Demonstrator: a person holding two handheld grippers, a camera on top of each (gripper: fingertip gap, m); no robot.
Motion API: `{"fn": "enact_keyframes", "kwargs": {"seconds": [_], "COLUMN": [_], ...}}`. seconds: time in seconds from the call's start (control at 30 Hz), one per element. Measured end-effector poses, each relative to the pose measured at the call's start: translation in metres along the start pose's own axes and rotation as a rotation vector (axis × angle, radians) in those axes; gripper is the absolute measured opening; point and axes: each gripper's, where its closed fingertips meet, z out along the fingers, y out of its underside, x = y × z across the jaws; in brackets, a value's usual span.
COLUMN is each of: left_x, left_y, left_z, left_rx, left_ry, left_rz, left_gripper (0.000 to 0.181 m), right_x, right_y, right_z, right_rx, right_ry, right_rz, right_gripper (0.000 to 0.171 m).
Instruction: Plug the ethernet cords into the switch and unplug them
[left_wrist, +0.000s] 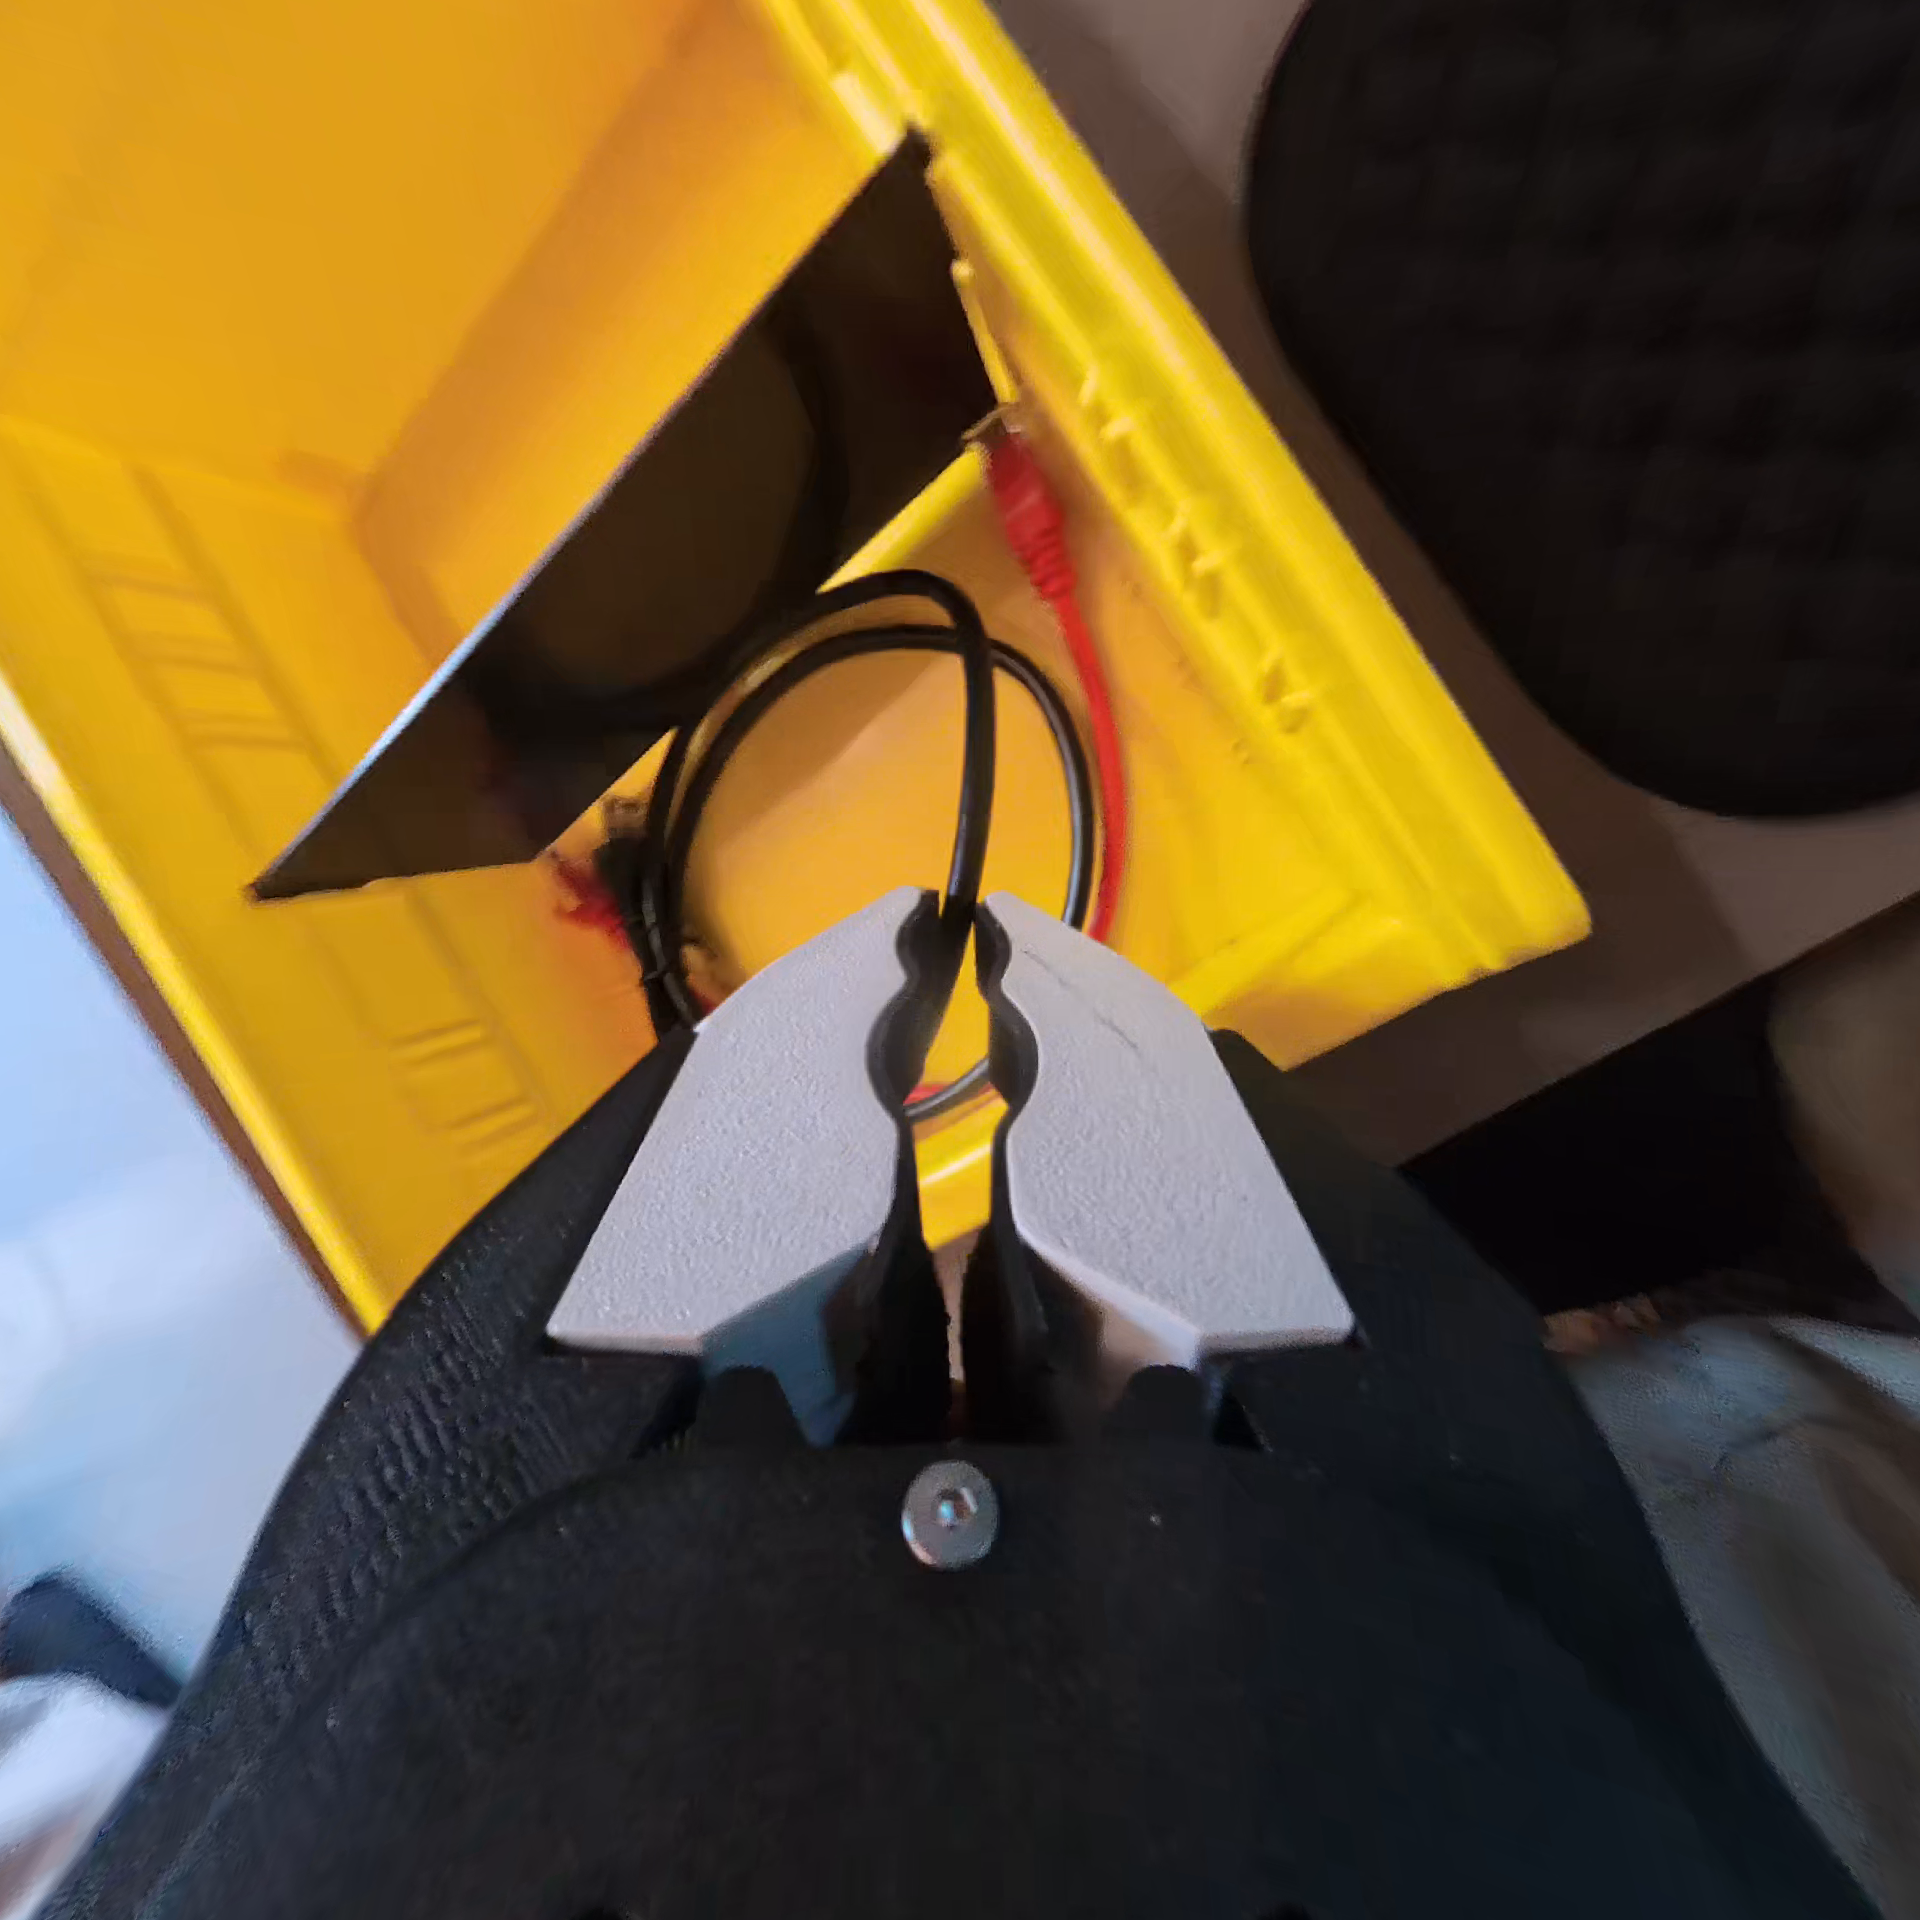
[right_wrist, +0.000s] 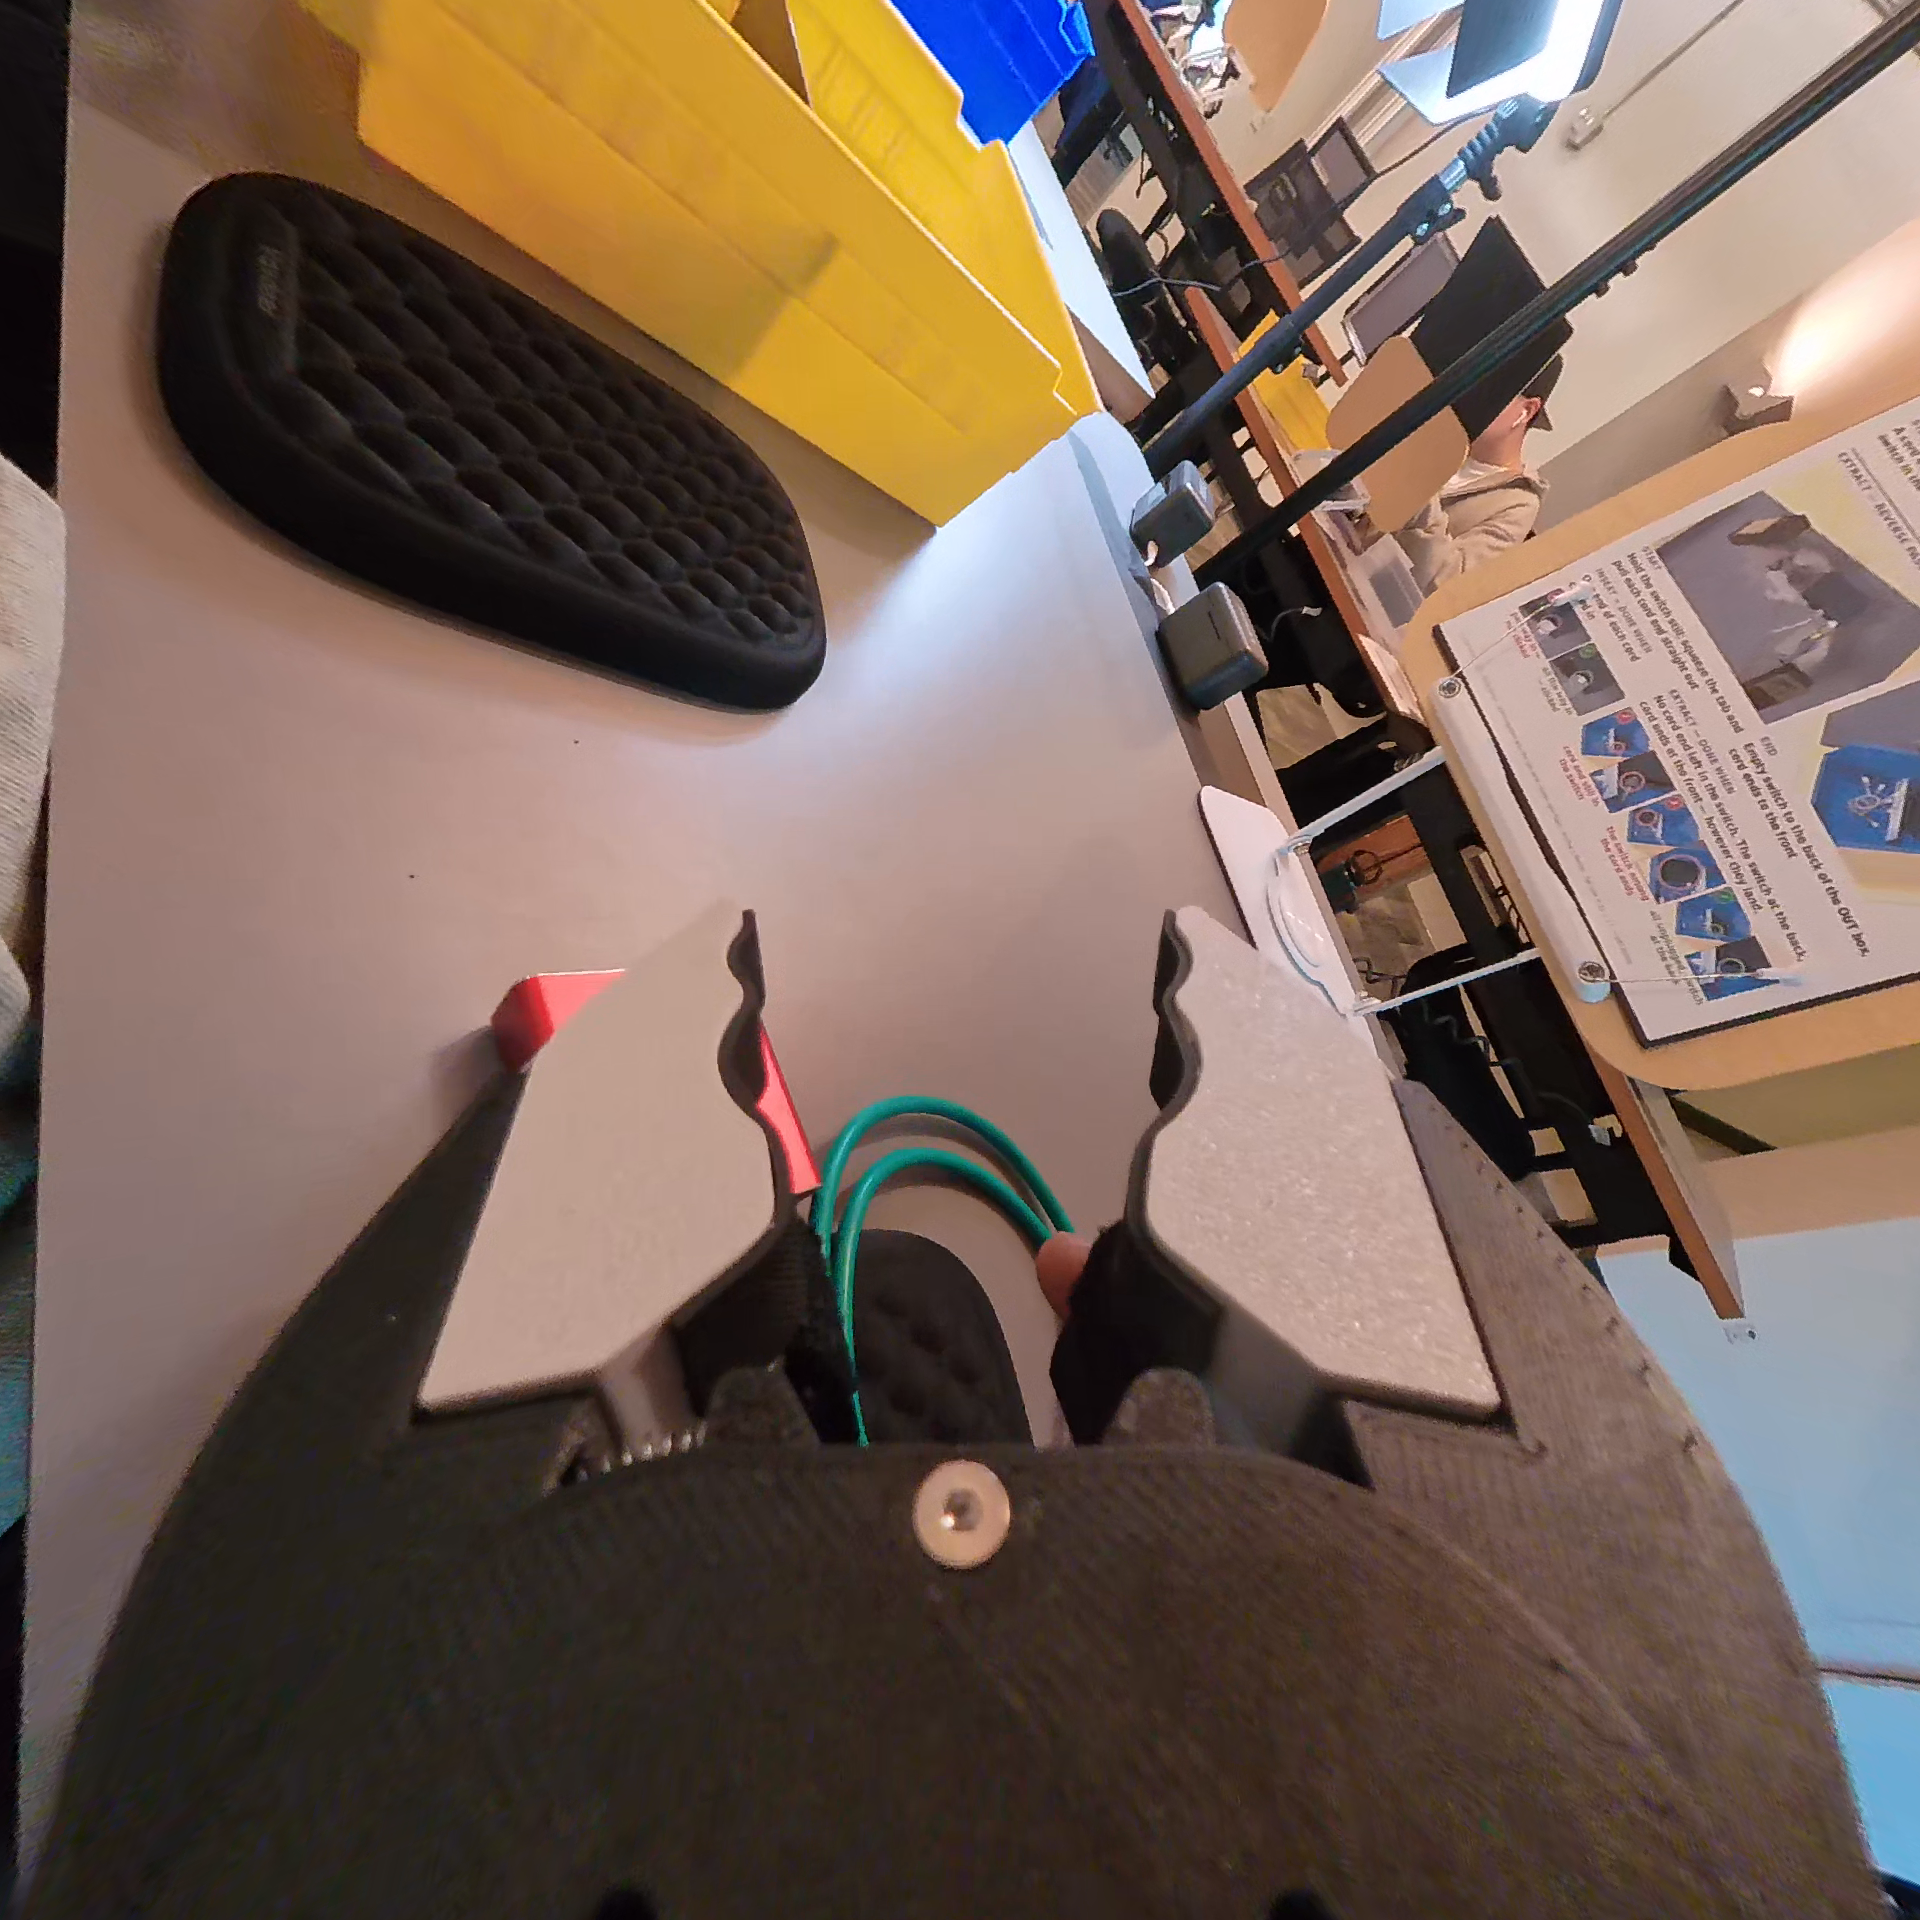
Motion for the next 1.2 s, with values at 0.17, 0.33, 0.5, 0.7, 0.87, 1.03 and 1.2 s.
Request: {"fn": "enact_keyframes", "kwargs": {"seconds": [0.17, 0.33, 0.5, 0.7, 0.87, 1.03, 1.2], "left_x": [-0.024, -0.088, -0.085, -0.064, -0.048, -0.024, -0.027], "left_y": [-0.005, -0.039, -0.073, -0.049, -0.022, -0.035, -0.026], "left_z": [-0.022, -0.089, -0.13, -0.085, -0.057, -0.015, 0.029], "left_rx": [-0.028, 0.23, 0.572, 0.488, 0.47, 0.435, 0.303], "left_ry": [-0.248, -0.778, -0.843, -0.532, -0.27, 0.089, 0.104], "left_rz": [0.015, -0.041, -0.089, -0.043, -0.091, -0.354, -0.448], "left_gripper": [0.008, 0.0, 0.0, 0.019, 0.044, 0.046, 0.053], "right_x": [0.003, 0.005, 0.002, -0.001, -0.002, -0.006, -0.003], "right_y": [0.002, 0.002, 0.002, 0.003, 0.005, 0.007, 0.013], "right_z": [-0.001, -0.002, 0.0, 0.0, 0.001, 0.006, 0.005], "right_rx": [0.0, 0.007, 0.006, -0.008, -0.011, -0.038, -0.066], "right_ry": [0.015, 0.03, 0.017, -0.002, -0.007, -0.017, -0.006], "right_rz": [0.003, 0.003, 0.004, -0.004, 0.002, -0.018, -0.025], "right_gripper": [0.073, 0.072, 0.072, 0.072, 0.072, 0.072, 0.072]}}
